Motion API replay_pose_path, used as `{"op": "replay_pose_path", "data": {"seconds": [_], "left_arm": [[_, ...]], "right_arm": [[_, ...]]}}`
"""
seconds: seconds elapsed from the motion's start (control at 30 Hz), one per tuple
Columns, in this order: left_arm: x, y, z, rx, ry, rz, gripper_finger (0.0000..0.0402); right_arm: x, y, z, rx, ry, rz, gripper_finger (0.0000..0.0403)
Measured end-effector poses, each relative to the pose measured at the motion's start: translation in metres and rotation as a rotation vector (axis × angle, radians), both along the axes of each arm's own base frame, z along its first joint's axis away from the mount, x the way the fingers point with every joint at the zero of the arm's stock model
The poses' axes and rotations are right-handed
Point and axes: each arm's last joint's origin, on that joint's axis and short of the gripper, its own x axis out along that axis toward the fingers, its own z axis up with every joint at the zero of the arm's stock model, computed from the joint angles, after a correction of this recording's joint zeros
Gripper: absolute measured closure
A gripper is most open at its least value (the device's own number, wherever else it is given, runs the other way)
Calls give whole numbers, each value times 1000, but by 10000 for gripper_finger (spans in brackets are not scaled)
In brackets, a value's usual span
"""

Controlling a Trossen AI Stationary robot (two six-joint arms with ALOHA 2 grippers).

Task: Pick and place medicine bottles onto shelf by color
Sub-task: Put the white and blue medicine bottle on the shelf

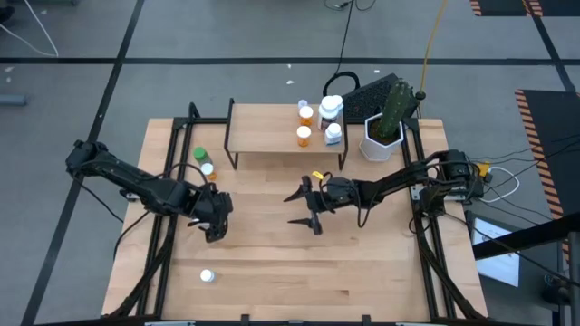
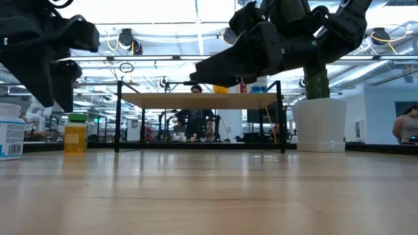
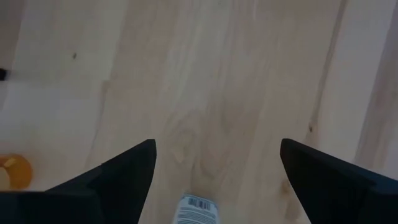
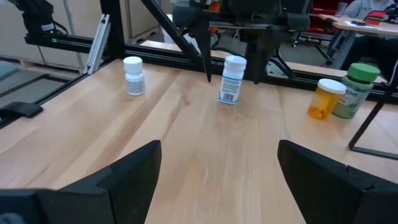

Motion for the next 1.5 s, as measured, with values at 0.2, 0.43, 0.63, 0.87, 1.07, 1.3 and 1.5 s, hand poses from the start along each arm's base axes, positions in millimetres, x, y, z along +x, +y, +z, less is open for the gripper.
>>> {"op": "replay_pose_path", "data": {"seconds": [0.2,0.43,0.63,0.87,1.07,1.3,1.5], "left_arm": [[-8,4,-3,-8,102,36,55],[-17,7,-4,25,191,42,55],[-22,7,-5,13,252,10,55],[-26,8,-7,4,293,13,55],[-36,10,-33,-14,346,16,83],[-39,9,-45,-68,350,24,140],[-39,9,-45,-79,352,21,213]], "right_arm": [[0,0,0,8,1,-2,89],[0,0,0,17,2,-5,89],[0,2,0,39,7,-4,89],[0,4,0,70,14,-6,89],[0,6,0,71,14,0,89],[0,6,1,65,4,1,89],[0,6,1,47,-1,4,89]]}}
